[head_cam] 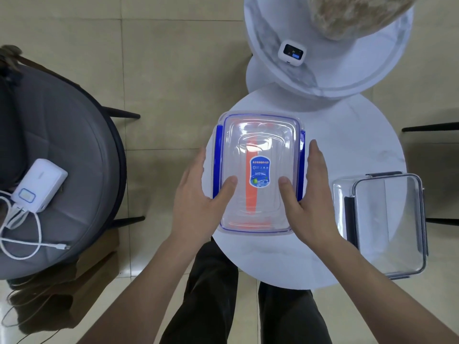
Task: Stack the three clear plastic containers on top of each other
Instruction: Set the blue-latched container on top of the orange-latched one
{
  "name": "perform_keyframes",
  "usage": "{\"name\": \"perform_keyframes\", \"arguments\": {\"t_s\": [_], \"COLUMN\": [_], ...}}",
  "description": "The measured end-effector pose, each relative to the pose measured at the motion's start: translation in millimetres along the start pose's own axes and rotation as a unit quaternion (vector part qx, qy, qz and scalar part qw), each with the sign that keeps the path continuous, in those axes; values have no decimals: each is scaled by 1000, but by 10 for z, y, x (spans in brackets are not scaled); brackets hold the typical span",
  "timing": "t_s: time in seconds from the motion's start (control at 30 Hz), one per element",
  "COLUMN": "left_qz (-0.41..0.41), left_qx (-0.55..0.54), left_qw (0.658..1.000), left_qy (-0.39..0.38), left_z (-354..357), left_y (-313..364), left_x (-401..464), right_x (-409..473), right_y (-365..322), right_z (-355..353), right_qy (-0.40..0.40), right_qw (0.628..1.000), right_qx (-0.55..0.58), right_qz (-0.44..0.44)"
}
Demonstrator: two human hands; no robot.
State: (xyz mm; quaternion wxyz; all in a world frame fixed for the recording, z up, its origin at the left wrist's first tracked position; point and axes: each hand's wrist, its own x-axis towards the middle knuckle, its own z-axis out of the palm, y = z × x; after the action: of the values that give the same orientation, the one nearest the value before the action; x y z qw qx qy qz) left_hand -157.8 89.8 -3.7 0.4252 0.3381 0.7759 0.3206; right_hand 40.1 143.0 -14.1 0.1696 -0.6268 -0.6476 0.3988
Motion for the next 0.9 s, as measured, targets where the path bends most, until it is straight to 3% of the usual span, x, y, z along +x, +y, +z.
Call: {"name": "perform_keyframes", "arguments": {"t_s": [0.13,0.3,0.9], "left_qz": [-72,-160,-187], "left_qx": [-51,-128,-176], "left_qw": [995,973,957], "left_qy": [-41,-103,-132], "left_z": [-27,-82,-143], "left_y": [-22,-20,-97], "left_x": [-18,63,187], "right_x": [-34,-34,-25], "right_y": [45,52,111], "right_z": [-3,-3,13], "right_qy": [-26,-101,-121], "right_qw": [999,977,946], "right_qx": [31,175,277], "right_qz": [22,73,118]}}
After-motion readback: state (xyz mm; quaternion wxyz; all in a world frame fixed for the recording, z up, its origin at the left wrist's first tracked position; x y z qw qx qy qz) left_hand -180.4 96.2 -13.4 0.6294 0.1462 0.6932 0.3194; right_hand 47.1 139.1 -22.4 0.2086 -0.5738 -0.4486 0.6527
